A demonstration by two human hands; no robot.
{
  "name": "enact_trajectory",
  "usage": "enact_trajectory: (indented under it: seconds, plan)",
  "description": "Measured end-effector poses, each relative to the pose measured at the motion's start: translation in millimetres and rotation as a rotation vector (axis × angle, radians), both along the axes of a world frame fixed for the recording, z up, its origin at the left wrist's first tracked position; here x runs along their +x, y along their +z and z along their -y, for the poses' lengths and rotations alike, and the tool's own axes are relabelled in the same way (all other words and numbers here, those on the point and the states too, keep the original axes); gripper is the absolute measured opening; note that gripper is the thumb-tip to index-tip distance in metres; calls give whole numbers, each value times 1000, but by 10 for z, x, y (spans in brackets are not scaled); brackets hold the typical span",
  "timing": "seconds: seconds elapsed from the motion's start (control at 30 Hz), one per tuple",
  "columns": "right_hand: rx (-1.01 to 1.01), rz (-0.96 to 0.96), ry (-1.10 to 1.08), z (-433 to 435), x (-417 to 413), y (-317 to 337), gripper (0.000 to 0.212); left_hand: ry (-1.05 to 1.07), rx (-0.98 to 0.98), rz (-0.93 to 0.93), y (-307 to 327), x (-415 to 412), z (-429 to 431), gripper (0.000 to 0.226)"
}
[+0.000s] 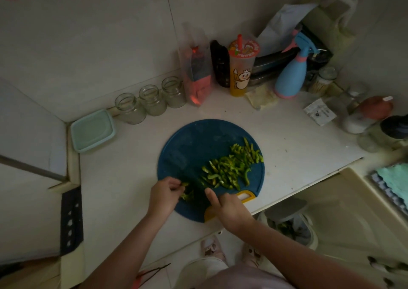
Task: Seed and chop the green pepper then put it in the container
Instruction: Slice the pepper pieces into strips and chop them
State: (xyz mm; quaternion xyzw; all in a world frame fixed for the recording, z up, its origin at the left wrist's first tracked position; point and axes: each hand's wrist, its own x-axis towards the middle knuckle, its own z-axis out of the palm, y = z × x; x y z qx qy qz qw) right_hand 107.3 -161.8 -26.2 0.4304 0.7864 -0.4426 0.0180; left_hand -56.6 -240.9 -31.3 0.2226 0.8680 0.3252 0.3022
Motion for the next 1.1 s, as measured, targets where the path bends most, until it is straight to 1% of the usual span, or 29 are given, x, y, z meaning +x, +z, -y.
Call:
enact_trajectory:
  seconds: [0.03, 0.07, 0.1, 0.13, 0.17, 0.2, 0.27, 0.3, 0.33, 0.43, 0.5, 0.57, 0.63, 0.67, 0.93, 1.1]
  plan:
    - [-38, -35, 19, -17, 19, -53, 63, 20, -3, 11, 0, -3, -9, 18]
    - [1, 10, 67, -8, 18, -68, 68, 34, -7, 20, 5, -8, -20, 18]
    - [45, 41, 112, -11, 4, -72, 70, 41, -14, 26, 13, -14, -32, 17]
    - [61, 53, 122, -9, 0, -38, 69, 45, -23, 31, 21, -24, -45, 14]
    - [91, 9, 133, 3, 18, -50, 68, 46, -38, 31, 30, -37, -58, 10]
    - [102, 51, 166, 13, 18, -54, 66, 44, -54, 27, 38, -48, -67, 11]
    - [123, 67, 206, 22, 31, -61, 64, 34, -77, 15, 57, -58, -86, 23]
    - [127, 51, 205, 22, 42, -79, 64, 29, -81, 13, 71, -56, -94, 24]
    - [121, 86, 199, 23, 45, -59, 66, 23, -79, 11, 75, -54, -103, 23]
    - [164, 82, 170, 8, 72, -99, 70, 27, -61, 14, 74, -44, -129, 18]
    - [136, 97, 157, 21, 76, -81, 69, 51, -43, 33, 61, -37, -141, 21]
    - [44, 79, 110, 29, 69, -81, 68, 56, -19, 65, 71, -7, -147, 25]
    - [-31, 73, 82, 22, 67, -57, 72, 50, 5, 71, 77, 12, -147, 25]
    - [-36, 72, 79, 14, 67, -49, 73, 54, 9, 70, 76, 9, -146, 26]
    - [99, 92, 174, 18, 69, -5, 67, 39, -51, -32, 80, -46, -164, 30]
    - [169, 121, 204, 67, 32, 25, 61, 30, -82, -24, 51, -50, -179, 20]
